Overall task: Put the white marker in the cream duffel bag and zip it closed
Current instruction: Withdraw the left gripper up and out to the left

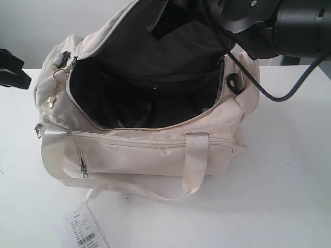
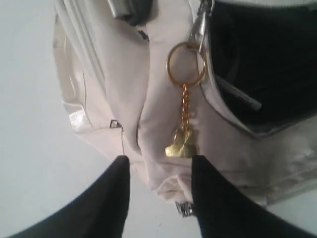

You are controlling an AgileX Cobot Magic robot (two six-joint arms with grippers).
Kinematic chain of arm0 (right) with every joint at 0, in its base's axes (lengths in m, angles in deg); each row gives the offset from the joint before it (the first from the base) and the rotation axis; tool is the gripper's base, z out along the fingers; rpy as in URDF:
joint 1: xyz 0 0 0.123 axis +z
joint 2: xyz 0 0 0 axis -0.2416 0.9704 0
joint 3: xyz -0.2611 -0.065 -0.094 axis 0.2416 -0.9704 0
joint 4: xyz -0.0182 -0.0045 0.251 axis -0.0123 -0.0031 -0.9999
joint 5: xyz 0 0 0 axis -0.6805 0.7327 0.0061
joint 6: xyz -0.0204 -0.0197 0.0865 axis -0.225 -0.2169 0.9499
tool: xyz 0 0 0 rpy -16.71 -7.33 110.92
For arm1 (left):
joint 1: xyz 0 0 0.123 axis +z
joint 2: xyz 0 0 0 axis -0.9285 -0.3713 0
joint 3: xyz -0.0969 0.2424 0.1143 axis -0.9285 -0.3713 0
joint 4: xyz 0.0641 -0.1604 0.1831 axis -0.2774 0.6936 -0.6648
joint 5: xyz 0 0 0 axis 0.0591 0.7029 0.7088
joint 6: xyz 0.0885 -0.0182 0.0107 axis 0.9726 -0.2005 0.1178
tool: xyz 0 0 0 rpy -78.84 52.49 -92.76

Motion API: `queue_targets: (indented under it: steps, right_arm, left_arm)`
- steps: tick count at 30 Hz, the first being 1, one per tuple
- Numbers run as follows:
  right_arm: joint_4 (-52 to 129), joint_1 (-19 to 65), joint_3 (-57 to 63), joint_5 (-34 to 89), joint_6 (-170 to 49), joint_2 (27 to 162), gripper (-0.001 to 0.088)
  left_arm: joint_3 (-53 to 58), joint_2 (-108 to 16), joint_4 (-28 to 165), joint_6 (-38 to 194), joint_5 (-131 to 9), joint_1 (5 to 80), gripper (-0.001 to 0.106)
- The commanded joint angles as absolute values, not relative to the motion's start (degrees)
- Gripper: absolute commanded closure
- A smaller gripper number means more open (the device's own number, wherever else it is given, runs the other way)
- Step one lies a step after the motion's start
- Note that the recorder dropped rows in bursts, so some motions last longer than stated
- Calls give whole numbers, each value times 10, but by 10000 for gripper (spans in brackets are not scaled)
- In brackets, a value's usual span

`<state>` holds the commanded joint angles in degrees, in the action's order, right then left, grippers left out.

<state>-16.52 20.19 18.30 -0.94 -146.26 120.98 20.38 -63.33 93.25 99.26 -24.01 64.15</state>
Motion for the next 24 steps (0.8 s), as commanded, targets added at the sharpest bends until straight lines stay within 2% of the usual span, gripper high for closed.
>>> queue_targets:
  steps: [7, 11, 16, 24]
  right_arm:
    - [-165, 202, 183, -9, -1455, 1210, 868]
    - [-165, 202, 183, -9, -1455, 1210, 868]
    - [-165, 202, 183, -9, -1455, 1210, 868]
    - [-165, 202, 183, -9, -1455, 1210, 868]
  left_arm:
    - [284, -735, 935, 994, -236, 642, 460]
    - [317, -781, 937, 994, -244, 651, 381]
    - [329, -808, 952, 1014, -256, 662, 397]
    - [329, -843, 1086, 1114, -257, 668, 413]
